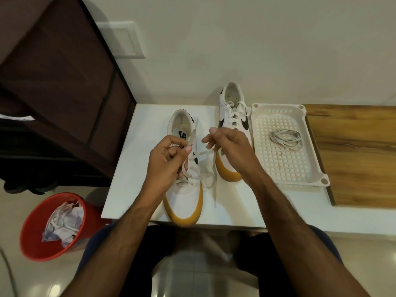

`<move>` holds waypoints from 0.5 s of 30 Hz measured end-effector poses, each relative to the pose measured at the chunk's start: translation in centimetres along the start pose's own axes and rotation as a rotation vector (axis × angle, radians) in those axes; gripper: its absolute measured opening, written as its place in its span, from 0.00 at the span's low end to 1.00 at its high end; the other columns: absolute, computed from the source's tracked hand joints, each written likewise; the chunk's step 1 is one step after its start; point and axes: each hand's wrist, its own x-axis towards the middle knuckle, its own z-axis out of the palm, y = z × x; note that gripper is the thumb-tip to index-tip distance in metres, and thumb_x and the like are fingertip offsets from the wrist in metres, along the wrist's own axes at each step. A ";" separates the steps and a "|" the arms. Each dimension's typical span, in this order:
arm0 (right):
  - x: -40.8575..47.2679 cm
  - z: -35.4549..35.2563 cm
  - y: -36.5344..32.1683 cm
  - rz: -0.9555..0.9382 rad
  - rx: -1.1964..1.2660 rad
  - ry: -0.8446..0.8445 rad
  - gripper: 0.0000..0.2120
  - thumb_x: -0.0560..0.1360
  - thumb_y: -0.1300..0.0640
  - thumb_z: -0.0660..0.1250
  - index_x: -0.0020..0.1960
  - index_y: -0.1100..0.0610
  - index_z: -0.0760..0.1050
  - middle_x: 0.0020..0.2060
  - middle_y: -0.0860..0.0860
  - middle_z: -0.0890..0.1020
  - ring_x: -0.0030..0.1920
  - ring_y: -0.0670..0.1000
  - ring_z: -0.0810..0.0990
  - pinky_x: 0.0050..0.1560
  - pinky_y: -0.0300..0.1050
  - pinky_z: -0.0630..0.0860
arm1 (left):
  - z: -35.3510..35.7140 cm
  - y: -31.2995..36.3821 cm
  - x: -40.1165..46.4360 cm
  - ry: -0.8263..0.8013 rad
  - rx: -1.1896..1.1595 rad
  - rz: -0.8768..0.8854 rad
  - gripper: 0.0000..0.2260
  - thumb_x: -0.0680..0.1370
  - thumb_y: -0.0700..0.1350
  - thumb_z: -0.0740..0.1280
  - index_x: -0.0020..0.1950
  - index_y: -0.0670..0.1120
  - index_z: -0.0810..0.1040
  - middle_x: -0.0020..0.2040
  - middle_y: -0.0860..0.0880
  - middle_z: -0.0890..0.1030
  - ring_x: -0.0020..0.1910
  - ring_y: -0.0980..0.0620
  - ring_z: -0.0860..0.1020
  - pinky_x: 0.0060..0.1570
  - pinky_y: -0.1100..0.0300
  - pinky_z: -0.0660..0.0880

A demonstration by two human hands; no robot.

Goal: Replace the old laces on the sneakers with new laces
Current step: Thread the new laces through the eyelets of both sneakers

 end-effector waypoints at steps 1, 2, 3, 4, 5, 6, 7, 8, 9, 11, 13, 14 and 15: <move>-0.3 0.4 -0.4 0.026 0.066 -0.059 0.17 0.84 0.51 0.63 0.48 0.60 0.85 0.39 0.50 0.85 0.38 0.39 0.80 0.41 0.32 0.73 | -0.1 -0.3 0.1 0.007 0.021 -0.007 0.03 0.80 0.40 0.70 0.48 0.47 0.79 0.30 0.45 0.79 0.28 0.45 0.75 0.27 0.60 0.75; -0.5 0.9 -0.5 0.036 0.103 -0.099 0.17 0.83 0.51 0.63 0.50 0.61 0.85 0.40 0.52 0.86 0.38 0.39 0.80 0.40 0.31 0.73 | -0.2 -0.5 0.2 -0.001 0.047 -0.005 0.03 0.80 0.40 0.70 0.49 0.47 0.79 0.30 0.44 0.79 0.28 0.43 0.76 0.27 0.59 0.75; -0.6 1.2 -0.5 0.040 0.133 -0.126 0.16 0.83 0.52 0.64 0.51 0.62 0.85 0.41 0.52 0.86 0.39 0.39 0.80 0.40 0.31 0.73 | -0.2 -0.8 0.2 -0.021 0.081 0.007 0.02 0.80 0.40 0.70 0.49 0.46 0.79 0.30 0.42 0.78 0.28 0.42 0.76 0.28 0.58 0.76; -0.7 1.6 -0.5 0.034 0.169 -0.146 0.14 0.82 0.54 0.65 0.51 0.63 0.84 0.42 0.53 0.86 0.39 0.39 0.80 0.40 0.31 0.73 | -0.2 -1.0 0.2 -0.044 0.113 0.021 0.02 0.80 0.40 0.70 0.49 0.46 0.79 0.30 0.41 0.78 0.28 0.42 0.76 0.28 0.58 0.75; -0.6 1.9 -0.5 0.025 0.214 -0.158 0.10 0.81 0.58 0.67 0.51 0.64 0.84 0.42 0.52 0.86 0.39 0.38 0.81 0.40 0.30 0.73 | -0.2 -1.1 0.2 -0.068 0.142 0.032 0.01 0.80 0.41 0.70 0.50 0.46 0.79 0.30 0.41 0.78 0.27 0.42 0.77 0.29 0.58 0.75; -0.5 2.1 -0.3 0.014 0.251 -0.167 0.07 0.80 0.62 0.68 0.50 0.64 0.84 0.41 0.51 0.86 0.40 0.39 0.82 0.40 0.29 0.73 | -0.1 -1.2 0.2 -0.088 0.163 0.036 0.01 0.80 0.41 0.70 0.50 0.46 0.79 0.30 0.41 0.78 0.27 0.43 0.77 0.29 0.57 0.75; -0.4 2.2 -0.1 0.008 0.275 -0.164 0.05 0.79 0.64 0.69 0.49 0.63 0.83 0.41 0.50 0.86 0.40 0.40 0.82 0.40 0.29 0.73 | 0.0 -1.2 0.1 -0.107 0.181 0.036 0.01 0.80 0.42 0.70 0.50 0.46 0.79 0.30 0.42 0.79 0.27 0.43 0.78 0.30 0.56 0.76; -0.4 2.2 0.1 0.007 0.292 -0.151 0.04 0.78 0.64 0.69 0.49 0.61 0.83 0.41 0.49 0.87 0.41 0.41 0.83 0.41 0.30 0.74 | 0.0 -1.1 0.1 -0.126 0.203 0.034 0.02 0.80 0.43 0.71 0.50 0.46 0.79 0.30 0.43 0.80 0.27 0.44 0.78 0.30 0.56 0.76; -0.3 2.3 0.3 0.012 0.314 -0.132 0.04 0.78 0.63 0.70 0.49 0.60 0.83 0.43 0.50 0.87 0.43 0.43 0.83 0.42 0.32 0.75 | 0.0 -1.0 0.0 -0.147 0.233 0.037 0.02 0.80 0.43 0.71 0.50 0.46 0.79 0.31 0.45 0.81 0.27 0.47 0.78 0.31 0.56 0.77; -0.2 2.3 0.8 0.041 0.393 -0.096 0.04 0.78 0.63 0.70 0.49 0.57 0.84 0.49 0.51 0.87 0.46 0.47 0.84 0.47 0.40 0.78 | -0.1 -1.0 0.0 -0.191 0.291 0.049 0.04 0.79 0.44 0.72 0.48 0.46 0.78 0.32 0.47 0.82 0.28 0.51 0.78 0.33 0.58 0.77; -0.2 2.4 0.9 0.071 0.475 -0.074 0.06 0.78 0.63 0.70 0.50 0.55 0.85 0.48 0.52 0.87 0.46 0.50 0.84 0.49 0.47 0.79 | -0.3 -1.0 0.0 -0.223 0.303 0.045 0.05 0.78 0.44 0.72 0.47 0.46 0.78 0.33 0.47 0.83 0.29 0.51 0.78 0.34 0.58 0.77; -0.1 2.5 1.0 0.077 0.495 -0.062 0.06 0.79 0.62 0.70 0.50 0.55 0.85 0.44 0.52 0.86 0.44 0.50 0.84 0.48 0.47 0.80 | -0.5 -0.9 0.0 -0.242 0.301 0.042 0.05 0.78 0.44 0.73 0.46 0.46 0.78 0.34 0.47 0.83 0.30 0.51 0.79 0.34 0.57 0.77; -0.1 2.6 0.9 0.083 0.509 -0.047 0.05 0.79 0.61 0.70 0.51 0.56 0.85 0.41 0.53 0.85 0.42 0.50 0.83 0.46 0.45 0.80 | -0.6 -0.9 0.0 -0.264 0.304 0.039 0.05 0.78 0.45 0.73 0.45 0.46 0.79 0.35 0.48 0.84 0.31 0.51 0.80 0.36 0.56 0.78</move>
